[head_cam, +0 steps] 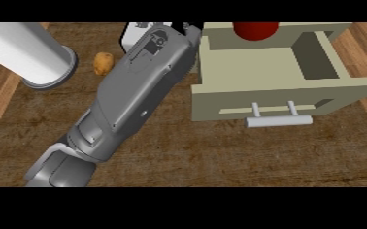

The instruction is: Pick up the can, place it into the drawer and close the drawer

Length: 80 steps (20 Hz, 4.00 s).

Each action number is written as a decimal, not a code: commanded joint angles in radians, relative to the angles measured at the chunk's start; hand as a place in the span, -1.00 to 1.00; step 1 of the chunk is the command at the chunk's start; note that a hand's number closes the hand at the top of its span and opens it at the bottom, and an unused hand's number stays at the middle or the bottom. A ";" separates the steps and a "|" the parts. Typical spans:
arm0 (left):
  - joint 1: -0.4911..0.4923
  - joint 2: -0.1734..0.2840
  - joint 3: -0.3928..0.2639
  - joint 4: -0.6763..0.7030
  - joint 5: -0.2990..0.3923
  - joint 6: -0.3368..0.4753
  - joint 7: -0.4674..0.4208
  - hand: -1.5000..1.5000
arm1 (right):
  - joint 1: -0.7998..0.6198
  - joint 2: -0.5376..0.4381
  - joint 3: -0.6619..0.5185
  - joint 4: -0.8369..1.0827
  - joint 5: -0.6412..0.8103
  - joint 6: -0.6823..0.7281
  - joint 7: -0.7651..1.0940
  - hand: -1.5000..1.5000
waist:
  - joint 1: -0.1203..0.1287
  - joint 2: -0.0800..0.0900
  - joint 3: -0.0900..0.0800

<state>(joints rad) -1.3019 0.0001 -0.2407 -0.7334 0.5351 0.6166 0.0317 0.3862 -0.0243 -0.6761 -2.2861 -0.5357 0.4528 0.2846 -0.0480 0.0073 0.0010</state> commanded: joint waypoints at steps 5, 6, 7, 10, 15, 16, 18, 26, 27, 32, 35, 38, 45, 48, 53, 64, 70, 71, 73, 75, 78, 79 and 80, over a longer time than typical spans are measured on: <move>-0.093 0.000 -0.101 0.150 0.155 0.058 -0.076 1.00 | -0.013 -0.024 -0.011 0.027 -0.029 0.042 -0.016 -1.00 | -0.044 0.008 0.001; -0.043 0.000 -0.105 0.141 0.137 0.013 -0.102 1.00 | -0.019 0.004 0.015 -0.040 -0.003 -0.022 0.043 -1.00 | -0.007 0.003 0.000; -0.102 0.000 -0.154 0.145 0.169 0.087 -0.066 1.00 | -0.026 -0.010 -0.007 -0.002 -0.014 0.002 0.008 -1.00 | -0.026 0.004 0.001; -0.065 0.000 -0.169 0.183 0.216 0.020 -0.119 1.00 | -0.033 -0.018 0.003 -0.024 -0.035 -0.020 0.050 -1.00 | -0.030 0.008 0.000; -0.134 0.000 -0.215 0.249 0.255 0.059 -0.098 1.00 | -0.058 -0.017 0.001 0.003 0.002 -0.009 0.021 -1.00 | -0.028 0.009 0.001; -0.071 0.000 -0.257 0.227 0.276 0.073 -0.130 1.00 | -0.012 0.023 0.022 -0.026 0.013 0.010 0.012 -1.00 | -0.044 0.009 0.001; -0.067 0.000 -0.308 0.209 0.299 0.115 -0.121 1.00 | -0.045 0.018 0.042 -0.055 0.002 -0.032 0.063 -1.00 | -0.042 0.009 0.001; -0.141 0.000 -0.352 0.267 0.360 0.175 -0.098 -1.00 | -0.049 0.023 0.050 -0.030 0.048 -0.019 0.034 -1.00 | -0.043 0.010 0.001; -0.101 0.000 -0.350 0.273 0.373 0.166 -0.154 -1.00 | -0.081 -0.013 0.032 -0.020 0.004 -0.030 0.058 -1.00 | -0.055 0.016 0.001; -0.083 0.000 -0.363 0.302 0.401 0.149 -0.195 -1.00 | -0.101 0.003 0.052 -0.040 0.041 -0.061 0.075 -1.00 | -0.036 0.015 0.000; -0.054 0.000 -0.393 0.250 0.436 0.182 -0.232 -1.00 | -0.103 -0.025 0.043 -0.005 0.017 -0.047 0.091 -1.00 | -0.042 0.013 0.001; -0.080 0.000 -0.391 0.255 0.464 0.199 -0.234 -1.00 | -0.093 -0.023 0.031 -0.023 0.048 -0.008 0.019 -1.00 | -0.047 0.012 0.001; -0.094 0.000 -0.354 0.274 0.492 0.155 -0.307 -1.00 | -0.166 -0.089 0.041 -0.101 0.254 0.062 -0.126 -1.00 | -0.028 0.016 0.001; -0.099 0.000 -0.366 0.261 0.509 0.160 -0.315 -1.00 | -0.185 -0.103 0.065 -0.143 0.336 0.064 -0.142 -1.00 | -0.033 0.014 0.000; -0.095 0.000 -0.359 0.244 0.508 0.153 -0.351 -1.00 | -0.233 -0.057 0.208 -0.166 0.607 0.053 -0.189 -1.00 | 0.021 0.008 0.000; -0.141 0.000 -0.350 0.233 0.510 0.193 -0.273 -1.00 | -0.443 -0.075 0.504 0.089 1.136 -0.101 -0.295 -1.00 | 0.047 0.001 0.000; -0.084 0.028 -0.352 0.217 0.471 0.175 -0.248 -1.00 | -0.567 -0.061 0.667 0.247 1.353 -0.209 -0.290 -1.00 | 0.061 -0.005 -0.001; -0.082 0.021 -0.351 0.185 0.471 0.194 -0.260 -1.00 | -0.634 -0.079 0.663 0.345 1.399 -0.240 -0.298 -1.00 | 0.079 -0.004 -0.002; -0.081 0.060 -0.356 0.157 0.460 0.189 -0.222 -1.00 | -0.679 -0.083 0.685 0.431 1.434 -0.270 -0.326 -1.00 | 0.084 -0.006 -0.001; -0.090 0.089 -0.363 0.159 0.450 0.173 -0.181 -1.00 | -0.722 -0.106 0.679 0.542 1.479 -0.309 -0.358 -1.00 | 0.086 -0.003 -0.001; -0.065 0.097 -0.367 0.097 0.427 0.233 -0.164 -1.00 | -0.777 -0.128 0.697 0.648 1.520 -0.319 -0.377 -1.00 | 0.084 -0.008 -0.001; -0.015 0.115 -0.355 0.091 0.430 0.197 -0.193 -1.00 | -0.791 -0.135 0.729 0.660 1.560 -0.307 -0.359 -1.00 | 0.084 -0.007 -0.002; -0.061 0.132 -0.351 0.105 0.425 0.191 -0.169 -1.00 | -0.799 -0.170 0.699 0.742 1.568 -0.348 -0.420 -1.00 | 0.080 -0.003 -0.001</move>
<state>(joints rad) -1.3683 0.0929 -0.5961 -0.6048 0.9767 0.8157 -0.1593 -0.3566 -0.1533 0.0070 -1.7060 0.9527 0.1612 -0.0775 0.0312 0.0019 -0.0002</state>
